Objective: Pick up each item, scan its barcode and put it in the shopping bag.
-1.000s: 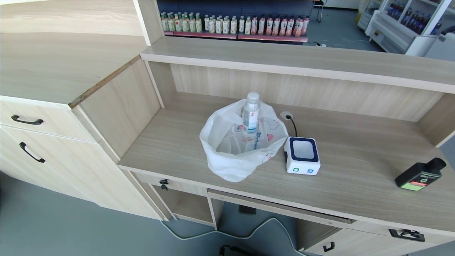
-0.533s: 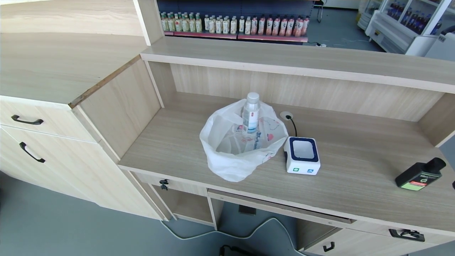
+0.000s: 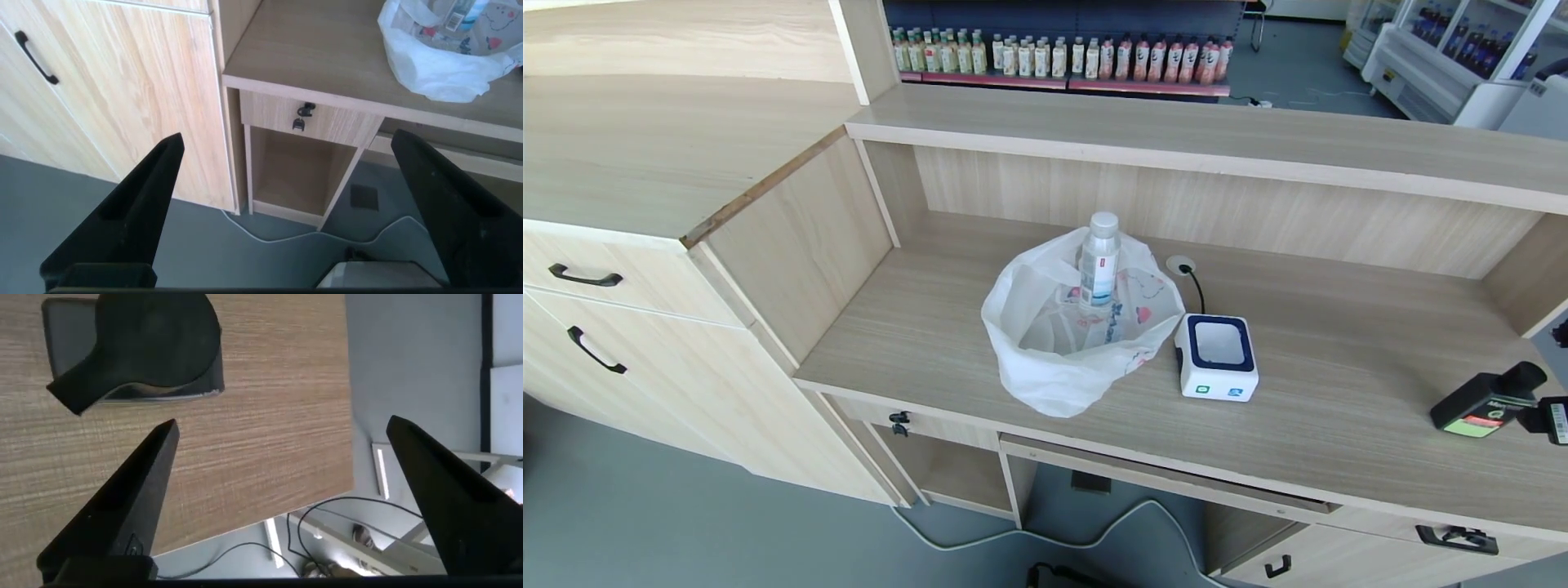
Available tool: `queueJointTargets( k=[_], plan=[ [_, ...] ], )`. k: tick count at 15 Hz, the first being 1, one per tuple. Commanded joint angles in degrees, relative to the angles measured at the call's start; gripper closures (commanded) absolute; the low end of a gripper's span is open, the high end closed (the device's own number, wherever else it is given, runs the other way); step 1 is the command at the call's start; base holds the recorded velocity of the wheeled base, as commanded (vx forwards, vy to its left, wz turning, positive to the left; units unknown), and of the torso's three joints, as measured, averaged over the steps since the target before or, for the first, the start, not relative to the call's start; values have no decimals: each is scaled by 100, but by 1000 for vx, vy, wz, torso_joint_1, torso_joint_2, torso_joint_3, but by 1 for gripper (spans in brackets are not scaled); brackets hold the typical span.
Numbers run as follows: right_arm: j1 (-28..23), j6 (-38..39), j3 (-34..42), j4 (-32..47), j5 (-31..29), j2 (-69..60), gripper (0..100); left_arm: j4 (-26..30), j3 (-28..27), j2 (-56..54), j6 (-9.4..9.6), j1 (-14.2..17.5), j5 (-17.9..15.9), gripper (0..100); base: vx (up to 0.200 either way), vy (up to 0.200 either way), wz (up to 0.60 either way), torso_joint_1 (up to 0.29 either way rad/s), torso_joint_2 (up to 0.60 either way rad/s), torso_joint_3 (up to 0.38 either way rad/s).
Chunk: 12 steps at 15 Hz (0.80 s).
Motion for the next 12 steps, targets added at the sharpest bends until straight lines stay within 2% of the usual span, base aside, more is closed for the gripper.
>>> queueJointTargets(
  k=[1,12],
  plan=[
    [137,109,-33,-43,5,90,0,-3,1,-2,-3,0,1,0,0,0,0,0,0,0],
    [585,434,-112,-403,110,450,0,-3,1,-2,-3,0,1,0,0,0,0,0,0,0]
  ],
)
